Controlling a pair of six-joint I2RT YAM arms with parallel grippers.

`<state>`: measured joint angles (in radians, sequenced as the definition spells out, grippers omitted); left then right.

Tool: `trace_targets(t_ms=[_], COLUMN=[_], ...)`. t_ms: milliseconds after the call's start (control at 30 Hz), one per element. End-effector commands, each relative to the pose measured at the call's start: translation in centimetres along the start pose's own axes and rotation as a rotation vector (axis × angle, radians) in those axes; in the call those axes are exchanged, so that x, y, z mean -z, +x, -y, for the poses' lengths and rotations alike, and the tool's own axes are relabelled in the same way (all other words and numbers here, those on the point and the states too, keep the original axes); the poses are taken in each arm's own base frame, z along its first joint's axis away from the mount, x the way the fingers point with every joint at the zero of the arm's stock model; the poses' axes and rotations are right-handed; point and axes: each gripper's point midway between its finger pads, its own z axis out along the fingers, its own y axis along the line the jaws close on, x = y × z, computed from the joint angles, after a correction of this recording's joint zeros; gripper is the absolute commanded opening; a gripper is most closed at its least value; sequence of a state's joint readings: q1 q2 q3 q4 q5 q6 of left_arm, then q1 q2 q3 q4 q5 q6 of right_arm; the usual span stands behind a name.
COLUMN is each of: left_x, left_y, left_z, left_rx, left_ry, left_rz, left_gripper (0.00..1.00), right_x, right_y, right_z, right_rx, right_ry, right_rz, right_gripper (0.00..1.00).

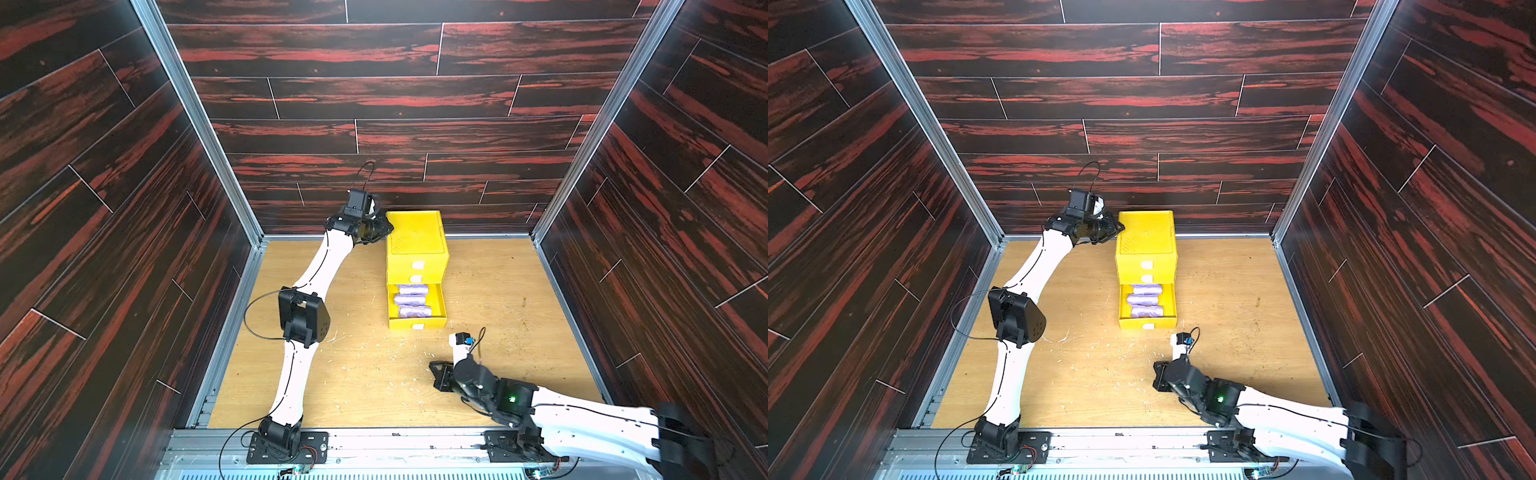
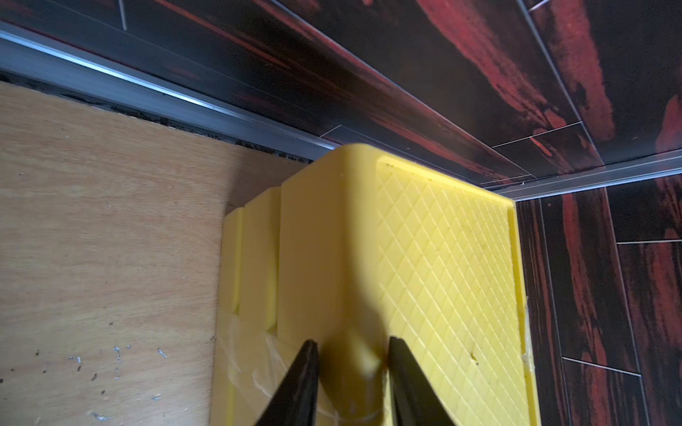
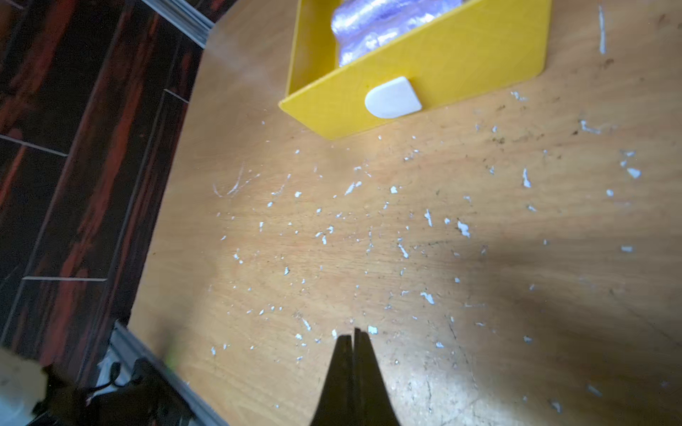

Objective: Sort the rolls of trash bags by color and place them into the drawer
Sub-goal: Close the drawer in the storage box.

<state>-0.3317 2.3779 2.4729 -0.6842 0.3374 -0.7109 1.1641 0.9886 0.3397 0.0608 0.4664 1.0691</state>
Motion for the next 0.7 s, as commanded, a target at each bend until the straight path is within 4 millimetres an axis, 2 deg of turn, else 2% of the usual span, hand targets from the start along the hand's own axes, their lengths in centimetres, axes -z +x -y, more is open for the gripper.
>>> trace_targets(t_ms=[0,200,400,500,667], left_x=[-1.1,-1.1,-1.4,-1.4,-1.7], left_y=[5.6,5.7,5.9,6.0,6.0], left_z=[-1.4,-1.1,-1.2,-1.3,-1.4], left_rx=[0.065,0.072,0.070,0.068,0.063], left_ry=[-0.067,-0.055,-0.050,-0.049,-0.049], left_rz=[-0.181,-0.183,-0.195,-0.200,-0.211], left_gripper=[0.35,0.35,0.35,0.35,0.35], right_x=[-1.1,-3.0,-5.5,-7.0,-9.6], right_y=[-1.3,-2.2,-3.0,-3.3,-3.5], right_z=[-0.3,-0.4,2.0,2.6,1.3], right_rx=[-0.141,-0.223,-0.366,-0.410,-0.399], right_ry=[0.013,0.009,-0.014,-0.038,-0.080], right_rz=[0.111,0.178,0.151,0.105,0.041], right_gripper=[0.00,0.00,0.00,0.00,0.00])
